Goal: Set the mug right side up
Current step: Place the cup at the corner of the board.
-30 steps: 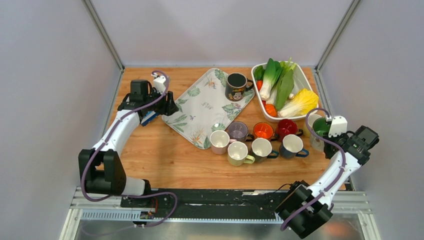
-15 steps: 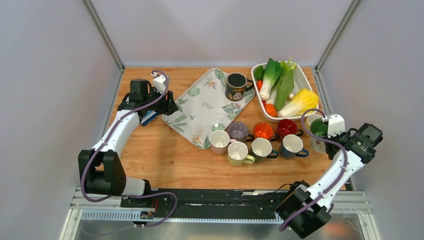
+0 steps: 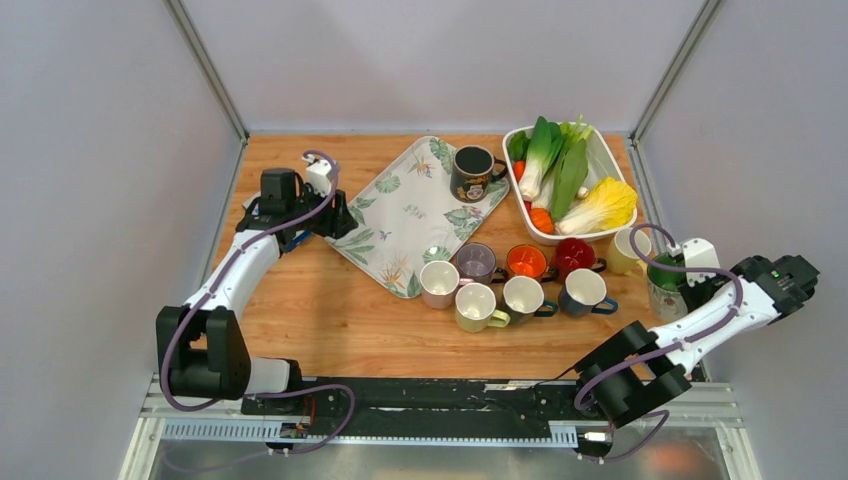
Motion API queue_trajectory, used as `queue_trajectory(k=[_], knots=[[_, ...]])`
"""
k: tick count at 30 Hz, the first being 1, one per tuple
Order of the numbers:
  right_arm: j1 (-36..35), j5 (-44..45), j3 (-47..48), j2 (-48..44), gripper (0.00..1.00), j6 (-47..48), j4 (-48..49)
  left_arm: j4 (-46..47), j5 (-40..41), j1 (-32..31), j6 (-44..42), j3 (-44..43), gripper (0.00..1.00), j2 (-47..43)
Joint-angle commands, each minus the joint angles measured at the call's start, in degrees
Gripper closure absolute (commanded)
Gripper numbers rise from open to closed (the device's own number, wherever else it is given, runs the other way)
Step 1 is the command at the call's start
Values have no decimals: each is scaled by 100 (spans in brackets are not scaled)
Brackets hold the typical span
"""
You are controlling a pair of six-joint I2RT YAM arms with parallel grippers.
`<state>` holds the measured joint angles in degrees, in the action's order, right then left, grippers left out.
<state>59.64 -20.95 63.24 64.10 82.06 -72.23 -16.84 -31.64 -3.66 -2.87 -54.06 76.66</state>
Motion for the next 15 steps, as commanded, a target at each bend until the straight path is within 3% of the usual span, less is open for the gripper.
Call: queue_trajectory(k=[1,15], knots=[[176,-645,361,225,100,1703,-81,307,-93,42,18,-53,41,-200],[144,-1323,-333,967,100,2668,698,-317,-80,41,41,-715,42,74]])
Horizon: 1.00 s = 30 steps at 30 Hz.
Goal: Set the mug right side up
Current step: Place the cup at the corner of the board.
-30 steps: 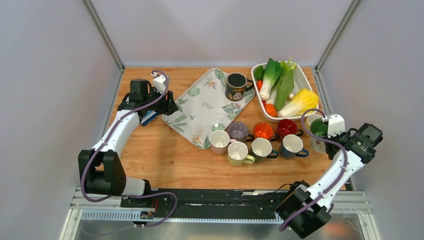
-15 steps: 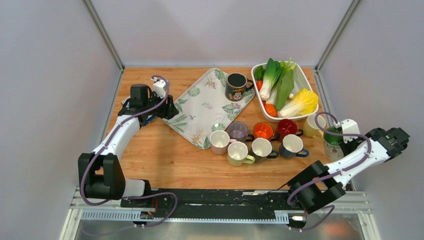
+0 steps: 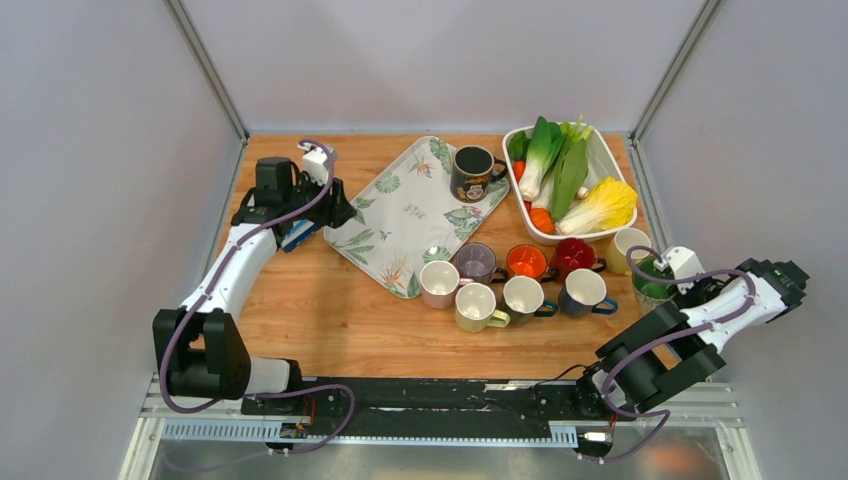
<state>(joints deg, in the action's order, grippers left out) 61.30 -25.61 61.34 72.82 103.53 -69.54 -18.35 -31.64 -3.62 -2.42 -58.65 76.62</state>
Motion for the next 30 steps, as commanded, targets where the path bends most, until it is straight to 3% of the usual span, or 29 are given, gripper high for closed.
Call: queue_trajectory(k=[1,11,25,30], knots=[[-50,-888,-218,139,100,496,537,-189,-75,32,-51,-267,42,98],[-213,-1024,-731,566,100,390,1409,-760,113,29,-701,-481,44,258],[-340,-581,-890,1344,100,1646,1411,-1013,262,28,-744,-509,44,158],[-389,-593,-791,1636,100,1692,1425,-1064,310,25,-762,-536,44,157]])
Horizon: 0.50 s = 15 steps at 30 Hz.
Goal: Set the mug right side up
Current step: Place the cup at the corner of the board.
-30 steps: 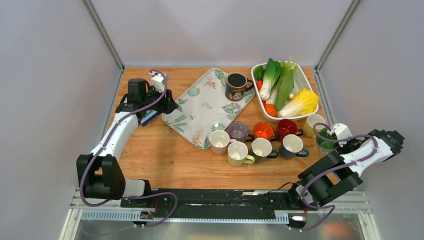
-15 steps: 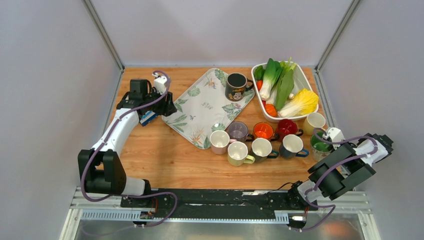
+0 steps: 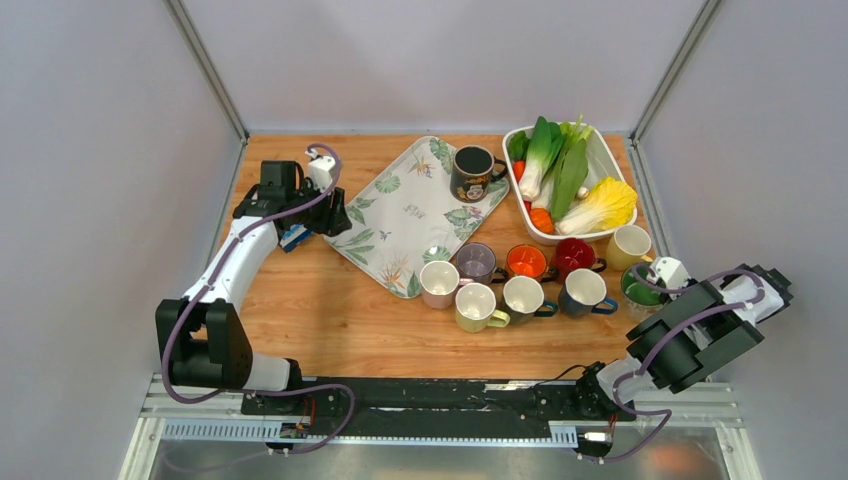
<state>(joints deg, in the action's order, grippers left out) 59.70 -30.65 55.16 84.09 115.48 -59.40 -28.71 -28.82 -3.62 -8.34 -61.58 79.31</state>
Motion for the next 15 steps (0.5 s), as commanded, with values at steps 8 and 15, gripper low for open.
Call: queue_trajectory(k=[8,15], knots=[[-528,-249,-276,873,100,401,326,-163,52,20,-231,-352,44,-87],[-806,-449,-306,1008,94,-273,648,-204,-41,-21,-263,-449,44,-39]])
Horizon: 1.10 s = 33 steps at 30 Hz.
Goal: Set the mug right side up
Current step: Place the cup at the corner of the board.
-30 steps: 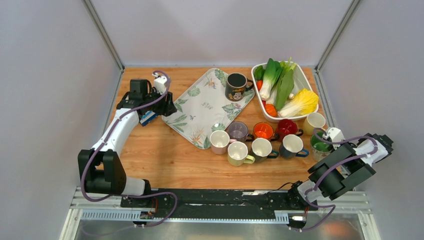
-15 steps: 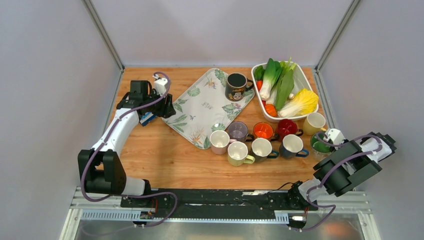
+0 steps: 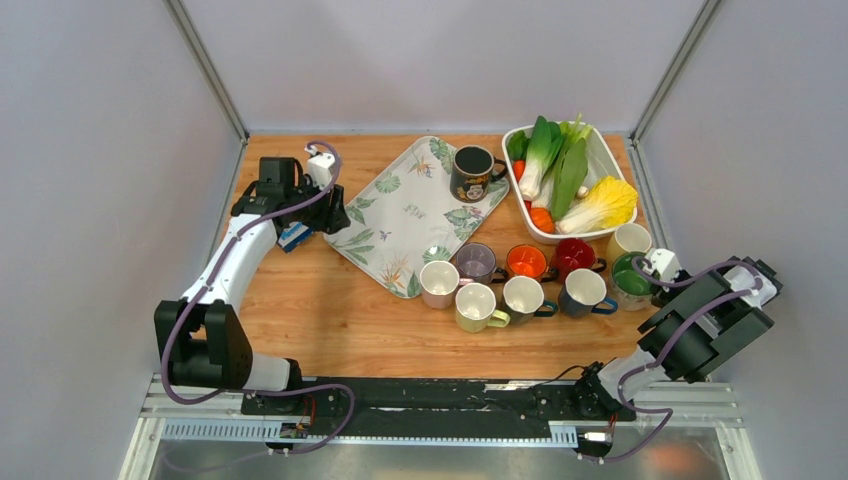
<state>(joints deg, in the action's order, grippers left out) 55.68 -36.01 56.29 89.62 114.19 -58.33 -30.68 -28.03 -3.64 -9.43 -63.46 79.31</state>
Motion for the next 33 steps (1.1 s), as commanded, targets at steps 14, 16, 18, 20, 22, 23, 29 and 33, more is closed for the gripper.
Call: queue_trajectory(k=[14,16,18,20,22,23,29,33], knots=[[-408,1077,-457,518,100,594,231,97,-179,-27,-166,-49,44,-188],[-404,1148,-576,452,100,687,236,116,-169,-30,-171,-15,44,-225],[-409,1264,-717,414,100,703,266,115,-175,-25,-176,8,44,-246],[-403,1354,-791,420,98,579,352,119,-173,-31,-173,27,44,-254],[-391,1425,-797,456,87,408,444,140,-176,-26,-171,29,44,-254],[-379,1396,-777,465,80,309,475,145,-181,-24,-168,32,44,-252],[-318,1215,-591,226,55,-58,452,212,-231,-27,-131,10,44,-221],[-268,1185,-383,-142,44,-208,-7,481,-369,-31,71,148,44,-212]])
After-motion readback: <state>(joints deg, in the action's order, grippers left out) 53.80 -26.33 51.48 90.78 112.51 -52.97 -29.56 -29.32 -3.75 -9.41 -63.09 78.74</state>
